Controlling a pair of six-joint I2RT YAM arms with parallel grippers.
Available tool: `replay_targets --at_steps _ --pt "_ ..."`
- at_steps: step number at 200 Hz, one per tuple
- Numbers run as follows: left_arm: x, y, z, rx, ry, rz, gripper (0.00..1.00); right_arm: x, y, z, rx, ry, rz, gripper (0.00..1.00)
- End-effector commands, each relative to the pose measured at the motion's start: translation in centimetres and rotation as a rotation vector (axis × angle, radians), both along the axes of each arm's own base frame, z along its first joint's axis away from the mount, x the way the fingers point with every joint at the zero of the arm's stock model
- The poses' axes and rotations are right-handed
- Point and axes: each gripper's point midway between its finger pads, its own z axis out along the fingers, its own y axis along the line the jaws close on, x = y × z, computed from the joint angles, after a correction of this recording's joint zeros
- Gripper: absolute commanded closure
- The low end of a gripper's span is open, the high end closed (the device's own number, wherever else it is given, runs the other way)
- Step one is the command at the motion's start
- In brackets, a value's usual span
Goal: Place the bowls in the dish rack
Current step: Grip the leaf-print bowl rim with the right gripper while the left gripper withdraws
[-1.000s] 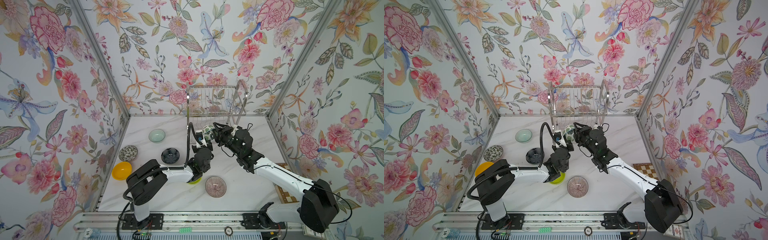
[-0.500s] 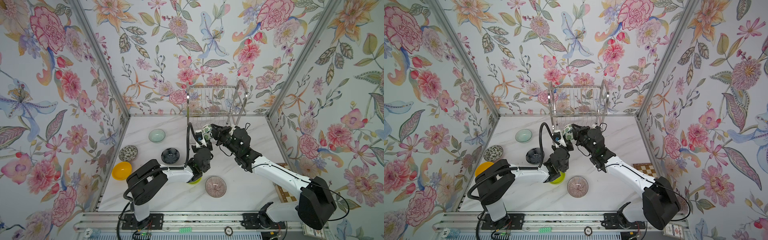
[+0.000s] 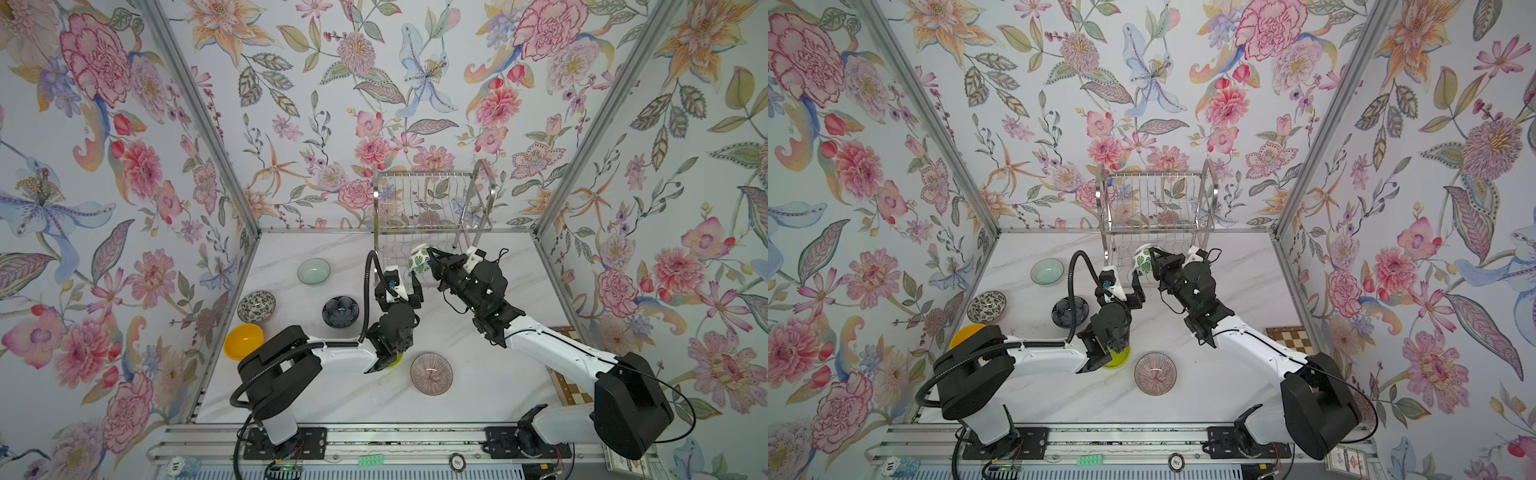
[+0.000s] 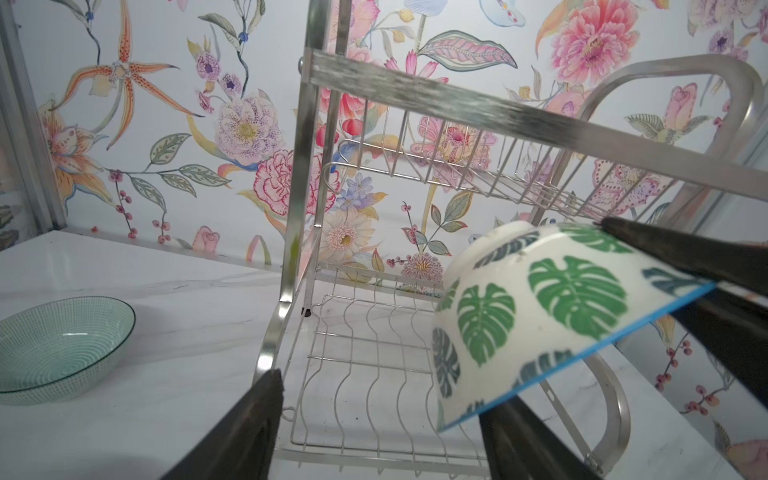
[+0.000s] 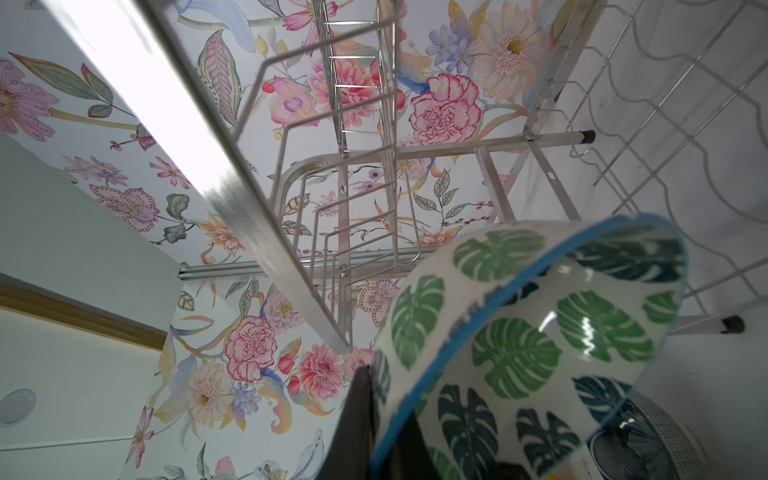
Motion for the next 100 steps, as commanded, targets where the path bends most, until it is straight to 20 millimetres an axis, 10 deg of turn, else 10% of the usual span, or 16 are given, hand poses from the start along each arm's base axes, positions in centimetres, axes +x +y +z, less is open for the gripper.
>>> replay_targets --at_steps 1,100 --pt "-1.5 2.4 2.0 -0.049 0.024 0.013 0.09 -0.2 -0.8 2.5 -0.023 -0.135 -0.006 1.0" --pt "-2.2 9.1 2.2 -0.012 0.326 -0.276 0.01 -1.1 0.3 -1.1 -0.307 -0.319 0.158 1.0"
